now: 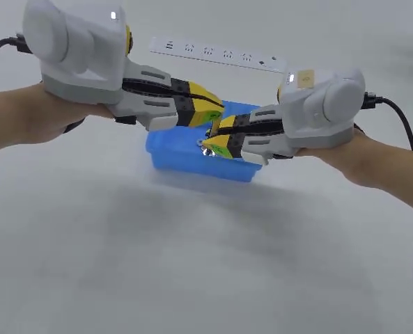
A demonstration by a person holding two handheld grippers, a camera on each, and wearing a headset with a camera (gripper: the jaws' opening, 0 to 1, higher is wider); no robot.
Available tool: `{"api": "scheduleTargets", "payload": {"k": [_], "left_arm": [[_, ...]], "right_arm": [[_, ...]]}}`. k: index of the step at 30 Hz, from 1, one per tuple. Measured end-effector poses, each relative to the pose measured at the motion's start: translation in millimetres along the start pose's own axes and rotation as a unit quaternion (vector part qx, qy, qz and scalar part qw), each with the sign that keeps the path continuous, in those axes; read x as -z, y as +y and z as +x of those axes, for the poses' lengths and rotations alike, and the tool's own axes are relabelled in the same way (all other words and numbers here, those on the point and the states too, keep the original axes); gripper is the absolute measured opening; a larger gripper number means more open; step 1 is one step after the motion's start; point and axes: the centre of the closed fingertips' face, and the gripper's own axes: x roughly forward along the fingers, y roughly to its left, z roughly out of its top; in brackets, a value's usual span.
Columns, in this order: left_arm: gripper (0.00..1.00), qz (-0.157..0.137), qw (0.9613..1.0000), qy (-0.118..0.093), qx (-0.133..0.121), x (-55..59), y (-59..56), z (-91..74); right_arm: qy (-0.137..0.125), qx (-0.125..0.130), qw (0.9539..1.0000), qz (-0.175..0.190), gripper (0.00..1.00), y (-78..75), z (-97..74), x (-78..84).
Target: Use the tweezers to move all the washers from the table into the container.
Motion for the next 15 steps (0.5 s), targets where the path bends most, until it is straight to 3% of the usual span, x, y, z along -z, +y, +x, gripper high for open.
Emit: {"api": "scheduleTargets", "payload": {"k": [15], "left_arm": [[0.05, 0.036, 0.9990, 0.027, 0.000, 6.7, -1.6, 9.0]], "right_arm": [[0.020, 0.011, 0.9997, -0.010, 0.07, -2.5, -0.7, 5.2]]}}
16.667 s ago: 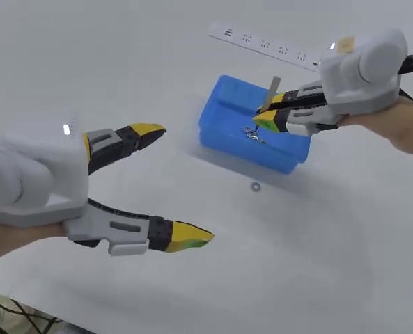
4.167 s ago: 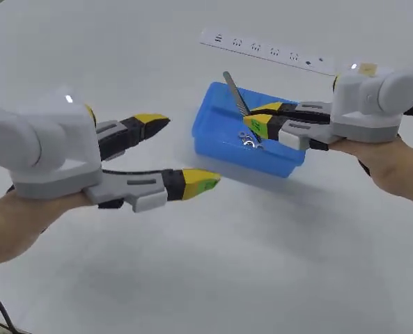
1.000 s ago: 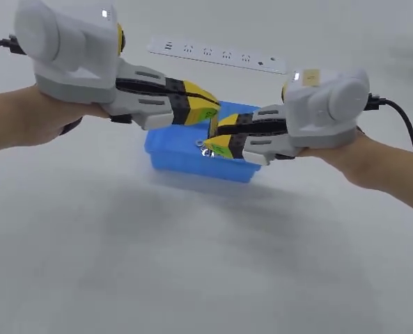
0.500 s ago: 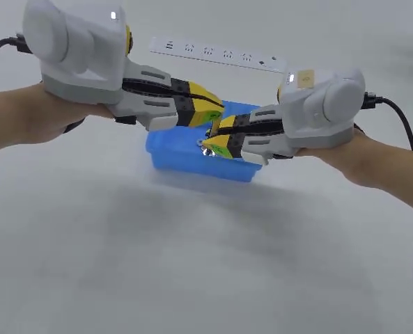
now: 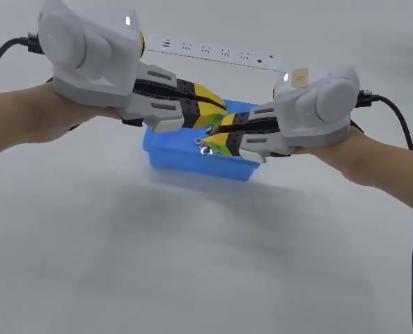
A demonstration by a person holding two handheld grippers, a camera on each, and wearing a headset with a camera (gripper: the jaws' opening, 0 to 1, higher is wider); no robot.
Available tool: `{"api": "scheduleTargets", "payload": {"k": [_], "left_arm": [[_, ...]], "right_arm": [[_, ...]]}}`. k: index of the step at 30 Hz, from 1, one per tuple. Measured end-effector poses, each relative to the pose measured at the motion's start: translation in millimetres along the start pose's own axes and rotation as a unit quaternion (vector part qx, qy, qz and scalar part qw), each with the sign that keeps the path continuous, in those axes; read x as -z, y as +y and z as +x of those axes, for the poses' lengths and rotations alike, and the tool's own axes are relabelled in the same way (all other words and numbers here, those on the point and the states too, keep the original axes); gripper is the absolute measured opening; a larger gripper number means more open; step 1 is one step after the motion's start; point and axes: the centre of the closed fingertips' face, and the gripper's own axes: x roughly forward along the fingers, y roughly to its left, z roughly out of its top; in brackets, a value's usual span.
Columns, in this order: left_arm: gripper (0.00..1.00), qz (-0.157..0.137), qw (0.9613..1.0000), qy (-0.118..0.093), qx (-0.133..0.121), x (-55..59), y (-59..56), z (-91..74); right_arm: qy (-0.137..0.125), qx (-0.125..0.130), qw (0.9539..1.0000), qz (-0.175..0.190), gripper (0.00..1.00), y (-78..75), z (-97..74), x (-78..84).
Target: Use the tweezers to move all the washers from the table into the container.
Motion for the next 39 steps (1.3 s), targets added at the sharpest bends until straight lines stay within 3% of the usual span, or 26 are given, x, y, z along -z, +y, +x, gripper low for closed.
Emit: {"api": "scheduleTargets", "payload": {"k": [3, 9, 15, 20, 30, 36, 39], "left_arm": [[0.04, 0.011, 0.9999, 0.001, 0.008, -1.5, -1.3, -3.1], [0.04, 0.005, 0.9996, -0.020, 0.018, -11.9, -2.4, -15.5], [0.04, 0.014, 0.9987, -0.041, 0.025, -29.3, -6.9, -29.7], [0.04, 0.021, 0.9974, -0.049, 0.049, -42.0, -22.0, -38.3], [0.04, 0.027, 0.9965, -0.045, 0.065, -51.8, -36.8, -50.1], [0.04, 0.023, 0.9965, -0.030, 0.075, -49.8, -44.9, -54.6], [0.04, 0.018, 0.9971, -0.024, 0.070, -45.1, -45.2, -55.4]], "right_arm": [[-0.001, -0.002, 1.0000, -0.004, 0.07, 1.8, -1.3, -1.9], [-0.018, -0.001, 0.9997, -0.015, 0.10, 4.2, -7.2, -15.4], [-0.046, -0.007, 0.9988, -0.014, 0.11, 9.2, -16.0, -34.3], [-0.055, -0.027, 0.9981, -0.005, 0.12, 19.3, -22.4, -37.0], [-0.061, -0.049, 0.9969, -0.003, 0.10, 36.5, -36.7, -46.2], [-0.045, -0.055, 0.9974, -0.007, 0.08, 46.7, -42.2, -45.8], [-0.033, -0.056, 0.9978, 0.015, 0.08, 49.5, -42.8, -41.2]]}}
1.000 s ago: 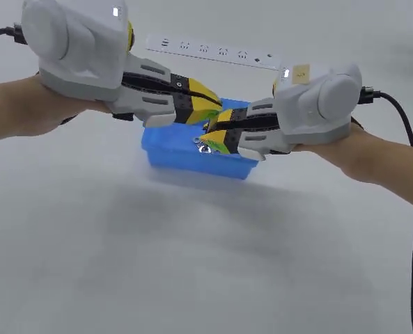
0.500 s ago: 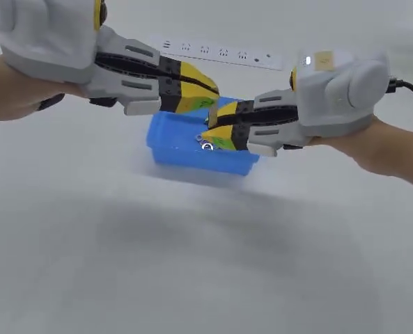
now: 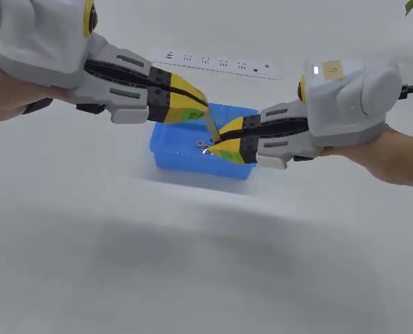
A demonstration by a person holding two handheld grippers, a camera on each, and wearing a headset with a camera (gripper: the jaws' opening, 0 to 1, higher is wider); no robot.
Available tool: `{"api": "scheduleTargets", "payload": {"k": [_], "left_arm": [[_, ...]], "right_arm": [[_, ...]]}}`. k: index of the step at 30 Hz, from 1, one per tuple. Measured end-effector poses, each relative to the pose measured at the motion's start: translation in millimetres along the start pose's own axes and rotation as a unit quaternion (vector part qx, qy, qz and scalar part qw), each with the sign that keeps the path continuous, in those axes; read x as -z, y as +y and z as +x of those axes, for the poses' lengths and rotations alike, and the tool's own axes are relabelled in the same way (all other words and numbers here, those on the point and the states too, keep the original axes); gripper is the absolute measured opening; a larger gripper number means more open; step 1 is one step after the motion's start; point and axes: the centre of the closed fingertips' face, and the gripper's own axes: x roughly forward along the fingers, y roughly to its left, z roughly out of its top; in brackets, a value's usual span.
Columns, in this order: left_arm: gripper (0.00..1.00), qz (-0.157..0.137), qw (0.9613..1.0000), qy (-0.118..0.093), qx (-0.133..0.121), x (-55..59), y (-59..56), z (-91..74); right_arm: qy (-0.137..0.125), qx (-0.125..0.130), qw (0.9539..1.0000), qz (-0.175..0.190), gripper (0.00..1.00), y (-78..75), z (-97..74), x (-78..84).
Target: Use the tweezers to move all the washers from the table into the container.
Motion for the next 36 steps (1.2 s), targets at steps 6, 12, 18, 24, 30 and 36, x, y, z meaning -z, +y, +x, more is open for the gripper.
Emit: {"api": "scheduleTargets", "payload": {"k": [6, 12, 18, 24, 30, 36], "left_arm": [[0.04, -0.015, 0.9998, 0.011, 0.010, 9.5, -8.1, -1.3], [0.04, -0.029, 0.9987, 0.039, 0.015, 29.0, -14.4, -5.0], [0.04, -0.033, 0.9958, 0.083, 0.020, 56.2, -19.0, -4.4], [0.04, -0.034, 0.9923, 0.116, 0.029, 80.9, -25.3, -0.5], [0.04, -0.029, 0.9862, 0.161, 0.028, 116.0, -27.0, 5.4], [0.05, -0.018, 0.9784, 0.204, 0.028, 143.8, -25.8, 8.6]], "right_arm": [[0.025, -0.007, 0.9996, -0.010, 0.07, 9.9, 4.3, 6.4], [0.050, -0.017, 0.9984, -0.018, 0.07, 17.2, 5.0, 16.7], [0.081, -0.020, 0.9963, -0.024, 0.07, 21.0, 4.4, 29.2], [0.105, -0.023, 0.9939, -0.024, 0.07, 26.0, 7.6, 42.3], [0.145, -0.024, 0.9888, -0.026, 0.07, 26.4, 17.8, 62.6], [0.167, -0.015, 0.9854, -0.029, 0.08, 26.2, 27.5, 77.0]]}}
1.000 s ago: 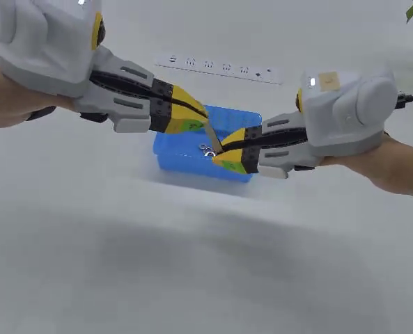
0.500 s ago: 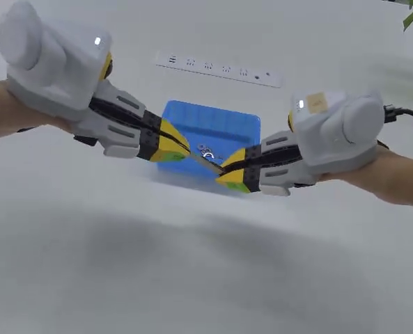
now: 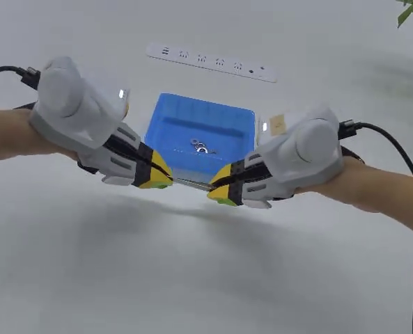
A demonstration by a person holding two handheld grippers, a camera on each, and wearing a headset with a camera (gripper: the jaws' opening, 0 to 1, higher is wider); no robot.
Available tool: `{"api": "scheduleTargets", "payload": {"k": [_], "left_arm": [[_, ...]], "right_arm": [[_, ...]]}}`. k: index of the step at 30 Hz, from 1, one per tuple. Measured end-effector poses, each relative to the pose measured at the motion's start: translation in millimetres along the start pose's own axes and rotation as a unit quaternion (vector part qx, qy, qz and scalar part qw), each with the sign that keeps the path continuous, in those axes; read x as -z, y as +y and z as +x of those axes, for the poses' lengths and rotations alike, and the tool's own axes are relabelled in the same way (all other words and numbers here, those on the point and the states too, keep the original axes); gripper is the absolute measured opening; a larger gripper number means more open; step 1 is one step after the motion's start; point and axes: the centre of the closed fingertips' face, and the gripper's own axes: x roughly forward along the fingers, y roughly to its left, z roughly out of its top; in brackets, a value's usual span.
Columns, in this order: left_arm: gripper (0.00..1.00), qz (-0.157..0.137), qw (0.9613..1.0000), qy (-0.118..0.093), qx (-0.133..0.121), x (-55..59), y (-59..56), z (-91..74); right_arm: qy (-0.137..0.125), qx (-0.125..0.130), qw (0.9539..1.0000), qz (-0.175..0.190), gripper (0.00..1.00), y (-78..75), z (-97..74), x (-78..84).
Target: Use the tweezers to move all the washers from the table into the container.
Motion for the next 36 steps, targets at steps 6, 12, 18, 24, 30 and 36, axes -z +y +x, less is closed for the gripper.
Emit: {"api": "scheduleTargets", "payload": {"k": [6, 12, 18, 24, 30, 36], "left_arm": [[0.04, 0.026, 0.9986, 0.046, -0.010, 22.8, 0.7, 14.5], [0.05, 0.019, 0.9983, 0.054, -0.010, 28.4, -0.7, 26.4], [0.06, 0.018, 0.9980, 0.061, -0.003, 26.7, -4.0, 30.4], [0.08, 0.016, 0.9975, 0.069, -0.008, 27.9, -2.4, 28.4], [0.11, 0.003, 0.9976, 0.069, -0.008, 27.6, -1.8, 24.6], [0.24, 0.002, 0.9975, 0.067, -0.022, 29.0, -0.8, 16.6]], "right_arm": [[0.018, 0.007, 0.9998, -0.002, 0.08, -3.3, 12.3, 8.5], [0.032, 0.003, 0.9995, 0.003, 0.08, -0.7, 16.4, 13.3], [0.042, -0.006, 0.9990, 0.010, 0.10, 6.7, 18.7, 20.1], [0.046, -0.007, 0.9988, 0.017, 0.11, 5.9, 19.3, 19.6], [0.060, -0.004, 0.9981, 0.014, 0.11, 7.0, 19.9, 19.4], [0.068, 0.019, 0.9970, 0.030, 0.25, 0.4, 15.8, 23.2]]}}
